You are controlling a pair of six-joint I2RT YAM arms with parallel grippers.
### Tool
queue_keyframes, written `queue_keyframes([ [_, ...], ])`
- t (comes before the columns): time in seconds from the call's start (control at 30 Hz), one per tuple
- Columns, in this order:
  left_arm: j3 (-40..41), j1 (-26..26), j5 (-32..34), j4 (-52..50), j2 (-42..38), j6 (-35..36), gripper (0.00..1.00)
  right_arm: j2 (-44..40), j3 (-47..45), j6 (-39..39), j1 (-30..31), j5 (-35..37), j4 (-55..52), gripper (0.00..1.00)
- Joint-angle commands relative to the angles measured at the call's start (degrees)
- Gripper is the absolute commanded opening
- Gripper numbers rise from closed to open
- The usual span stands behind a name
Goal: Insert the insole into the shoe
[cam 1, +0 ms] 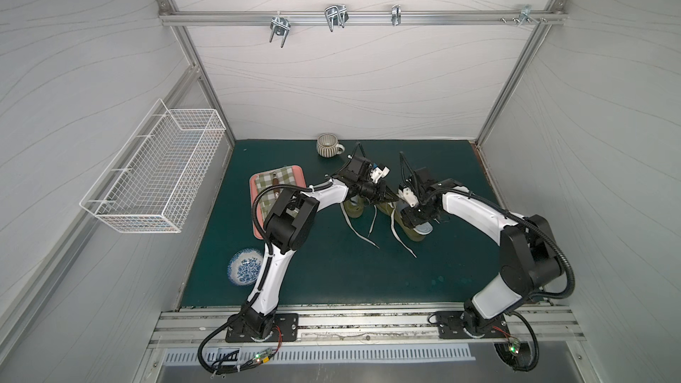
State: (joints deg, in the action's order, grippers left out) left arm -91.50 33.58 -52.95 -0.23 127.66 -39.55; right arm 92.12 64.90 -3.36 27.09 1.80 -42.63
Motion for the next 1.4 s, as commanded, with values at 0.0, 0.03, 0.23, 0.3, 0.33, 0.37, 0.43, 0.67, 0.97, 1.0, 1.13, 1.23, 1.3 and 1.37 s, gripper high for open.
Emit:
queue_keyframes([
  [0.0,-2.25,0.32,0.36,0.99,-1.8,0.63,0.0,-2.28,1.58,0.37,0.41,0.75,-4.61,0.74],
  [0.03,-2.27,0.27,0.39,0.99,-1.81,0.66,0.0,-2.44,1.66,0.37,0.42,0.87,-4.73,0.77],
  [0.23,-2.67,0.26,0.12,0.85,-1.63,0.51,0.0,-2.6,3.03,1.07,0.42,2.15,-7.89,0.87],
  [0.3,-2.74,0.28,0.03,0.72,-1.48,0.58,0.0,-2.64,2.94,1.23,0.43,1.96,-9.08,0.87],
  [0.33,-2.65,0.32,0.12,0.59,-1.51,0.55,0.0,-2.81,2.76,1.48,0.4,1.51,-9.59,0.87],
  [0.37,-2.63,0.27,0.06,0.59,-1.53,0.53,0.0,-2.93,2.35,1.84,0.37,1.33,-9.62,0.87],
  [0.43,-2.62,0.34,-0.01,0.54,-1.86,0.61,0.0,-3.17,1.31,2.21,0.01,1.02,-8.68,0.87],
  [0.67,-2.46,0.28,0.12,0.73,-1.51,0.45,0.0,-3.83,0.83,2.84,-1.61,0.73,-9.24,0.75],
  [0.97,-2.37,0.26,0.34,0.32,-1.53,0.7,0.0,-1.86,0.9,3.69,-1.26,-1.67,-10.98,0.76],
  [1.0,-2.37,0.26,0.34,0.31,-1.4,0.66,0.0,-1.92,0.9,3.87,-1.25,-1.94,-11.01,0.77],
  [1.13,-2.47,0.26,0.23,0.32,-1.41,0.64,0.0,-1.32,1.21,4.22,-1.13,-2.2,-11.76,0.78],
  [1.23,-2.58,0.26,0.29,0.28,-1.39,0.66,0.0,-0.99,1.31,3.95,-0.69,-1.93,-12.11,0.75],
  [1.3,-2.63,0.26,0.24,0.4,-1.44,0.63,0.0,-0.56,1.61,3.72,-0.26,-0.74,-12.38,0.68],
  [1.37,-2.85,0.29,0.14,0.32,-1.22,0.61,0.0,-0.03,2.21,3.5,0.04,-0.17,-12.68,0.6],
])
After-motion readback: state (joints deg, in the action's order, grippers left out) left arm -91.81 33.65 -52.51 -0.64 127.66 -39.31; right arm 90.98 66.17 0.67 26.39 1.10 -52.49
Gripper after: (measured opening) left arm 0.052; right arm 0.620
